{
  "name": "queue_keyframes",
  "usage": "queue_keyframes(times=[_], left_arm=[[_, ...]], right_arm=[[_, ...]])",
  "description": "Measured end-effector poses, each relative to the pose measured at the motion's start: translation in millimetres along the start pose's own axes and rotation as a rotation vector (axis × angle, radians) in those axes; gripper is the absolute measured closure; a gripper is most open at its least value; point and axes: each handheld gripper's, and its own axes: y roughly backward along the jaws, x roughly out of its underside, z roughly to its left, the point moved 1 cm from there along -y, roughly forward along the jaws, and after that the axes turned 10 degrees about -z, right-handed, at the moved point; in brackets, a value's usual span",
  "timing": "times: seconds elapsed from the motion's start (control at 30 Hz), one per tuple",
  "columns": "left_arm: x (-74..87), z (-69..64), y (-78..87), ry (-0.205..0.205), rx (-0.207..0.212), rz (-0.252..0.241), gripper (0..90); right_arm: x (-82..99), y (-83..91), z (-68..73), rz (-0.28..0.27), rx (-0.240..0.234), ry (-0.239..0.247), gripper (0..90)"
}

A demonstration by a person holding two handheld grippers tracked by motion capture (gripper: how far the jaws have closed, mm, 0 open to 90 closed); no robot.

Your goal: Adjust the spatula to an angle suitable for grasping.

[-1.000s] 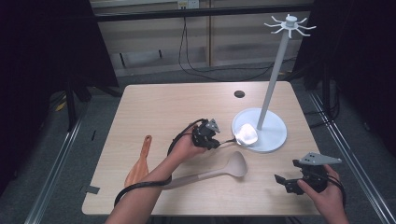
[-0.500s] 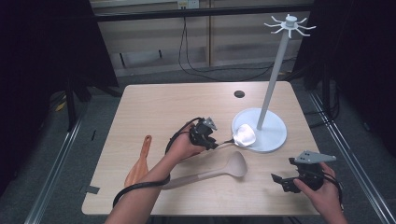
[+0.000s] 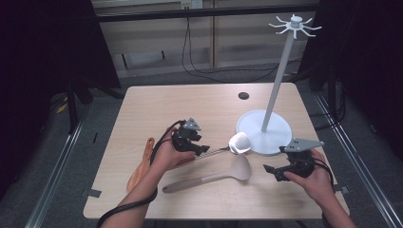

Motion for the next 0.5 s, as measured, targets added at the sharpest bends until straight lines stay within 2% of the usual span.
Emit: queue_keyframes(times=[0.1,0.17,0.27,0.33,0.4,0.5], left_arm=[[7.2,-1.7,11.7,0.018,-0.025,-0.02,37.4],[13.0,-3.8,18.3,0.06,-0.039,-0.033,34.1],[22.0,-5.3,27.3,0.084,-0.072,-0.042,29.4],[27.3,-5.7,33.4,0.119,-0.083,-0.053,26.2],[32.5,-5.7,40.1,0.117,-0.108,-0.044,23.9],[40.8,-7.3,48.1,0.144,-0.131,-0.079,20.9]], right_arm=[[-10.3,-12.0,-2.1,0.006,-0.027,0.024,9.4],[-17.5,-19.8,-2.6,0.001,-0.05,0.027,9.9],[-28.9,-30.0,-2.7,-0.011,-0.074,0.049,12.3],[-35.6,-36.7,-1.8,-0.016,-0.099,0.059,12.5],[-41.3,-43.1,-0.8,-0.013,-0.106,0.082,12.5],[-48.7,-52.3,0.3,-0.008,-0.133,0.1,13.8]])
